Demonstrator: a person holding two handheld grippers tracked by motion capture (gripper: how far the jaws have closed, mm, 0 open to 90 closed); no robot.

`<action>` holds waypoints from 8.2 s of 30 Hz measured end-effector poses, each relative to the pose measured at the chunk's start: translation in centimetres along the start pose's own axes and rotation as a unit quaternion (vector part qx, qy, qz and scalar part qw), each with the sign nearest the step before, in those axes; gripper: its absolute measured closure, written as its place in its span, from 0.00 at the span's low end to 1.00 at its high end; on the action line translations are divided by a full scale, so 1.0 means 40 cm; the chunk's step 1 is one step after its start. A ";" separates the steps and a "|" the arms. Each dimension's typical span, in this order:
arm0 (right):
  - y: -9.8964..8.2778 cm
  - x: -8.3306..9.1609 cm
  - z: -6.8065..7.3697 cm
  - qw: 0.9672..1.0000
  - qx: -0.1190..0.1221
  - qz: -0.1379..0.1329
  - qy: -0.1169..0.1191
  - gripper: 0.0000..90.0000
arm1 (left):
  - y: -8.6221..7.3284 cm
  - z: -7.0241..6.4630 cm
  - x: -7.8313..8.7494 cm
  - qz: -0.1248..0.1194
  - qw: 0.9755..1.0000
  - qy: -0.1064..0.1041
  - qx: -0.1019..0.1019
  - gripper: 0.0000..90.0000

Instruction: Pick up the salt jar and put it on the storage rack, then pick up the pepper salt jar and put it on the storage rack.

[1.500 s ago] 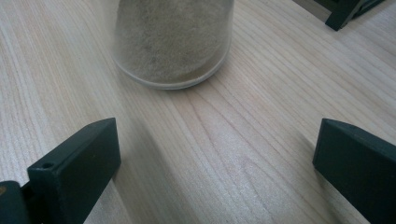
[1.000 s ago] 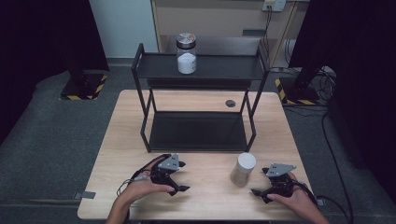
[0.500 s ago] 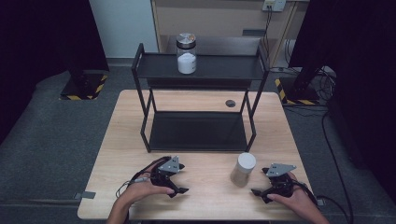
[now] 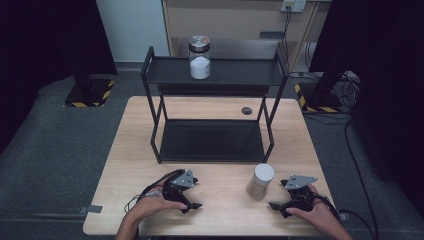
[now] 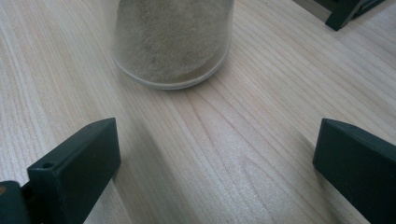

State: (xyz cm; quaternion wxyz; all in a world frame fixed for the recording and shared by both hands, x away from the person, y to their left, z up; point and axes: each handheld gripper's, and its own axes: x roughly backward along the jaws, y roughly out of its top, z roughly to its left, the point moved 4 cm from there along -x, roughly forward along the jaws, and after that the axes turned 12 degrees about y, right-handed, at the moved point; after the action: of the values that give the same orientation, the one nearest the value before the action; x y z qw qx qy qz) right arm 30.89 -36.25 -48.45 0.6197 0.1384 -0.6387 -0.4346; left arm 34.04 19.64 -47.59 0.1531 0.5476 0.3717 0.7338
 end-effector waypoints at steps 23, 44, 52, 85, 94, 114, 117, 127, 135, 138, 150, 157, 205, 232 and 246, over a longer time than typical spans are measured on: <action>0.000 0.000 0.002 1.000 0.001 0.001 -0.002 0.02 | -0.004 -0.011 -0.008 0.001 1.000 0.011 -0.007 0.00; 0.002 0.000 0.002 1.000 -0.002 0.002 -0.002 0.02 | -0.003 -0.021 -0.008 0.003 1.000 0.019 0.002 0.00; 0.011 0.026 -0.011 1.000 -0.011 -0.006 0.013 0.06 | -0.003 -0.021 -0.008 0.003 1.000 0.019 0.002 0.00; 0.099 0.045 0.019 0.995 0.013 -0.092 0.038 0.17 | -0.004 -0.023 -0.006 0.003 1.000 0.022 0.006 0.00; 0.117 0.027 0.022 0.993 0.015 -0.106 0.043 0.21 | -0.004 -0.024 -0.006 0.004 1.000 0.023 0.007 0.00; 0.114 0.002 0.036 0.991 0.018 -0.133 0.028 0.35 | -0.005 -0.025 -0.005 0.004 1.000 0.024 0.009 0.00; 0.112 0.001 0.040 0.990 0.021 -0.136 0.020 0.38 | -0.005 -0.025 -0.005 0.004 1.000 0.024 0.009 0.00; 0.111 0.001 0.047 0.990 0.028 -0.134 0.013 0.39 | -0.005 -0.025 -0.005 0.004 1.000 0.024 0.009 0.00; 0.109 0.002 0.050 0.990 0.034 -0.137 0.008 0.40 | -0.006 -0.025 -0.005 0.004 1.000 0.024 0.010 0.00; 0.104 0.003 0.048 0.990 0.034 -0.140 0.010 0.40 | -0.006 -0.025 -0.005 0.004 1.000 0.024 0.010 0.00; 0.100 0.019 0.047 0.989 0.036 -0.146 0.014 0.40 | -0.006 -0.025 -0.005 0.004 1.000 0.024 0.010 0.00; 0.114 0.047 0.038 0.987 0.045 -0.151 0.032 0.40 | -0.006 -0.025 -0.005 0.004 1.000 0.024 0.010 0.00; 0.433 0.261 0.018 0.983 0.093 -0.144 0.063 0.40 | -0.007 -0.025 -0.003 0.004 1.000 0.025 0.011 0.00; 0.570 0.322 -0.009 0.981 0.099 -0.155 0.066 0.40 | -0.008 -0.025 -0.003 0.003 1.000 0.025 0.012 0.00; 0.630 0.338 -0.012 0.981 0.102 -0.149 0.065 0.40 | -0.007 -0.025 -0.003 0.004 1.000 0.025 0.011 0.00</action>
State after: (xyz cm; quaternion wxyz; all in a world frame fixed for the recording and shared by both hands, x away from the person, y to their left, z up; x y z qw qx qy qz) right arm 37.84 -31.41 -21.12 0.5710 0.3228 -0.6099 -0.4448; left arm 33.13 19.38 -48.01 0.1353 0.5323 0.3812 0.7436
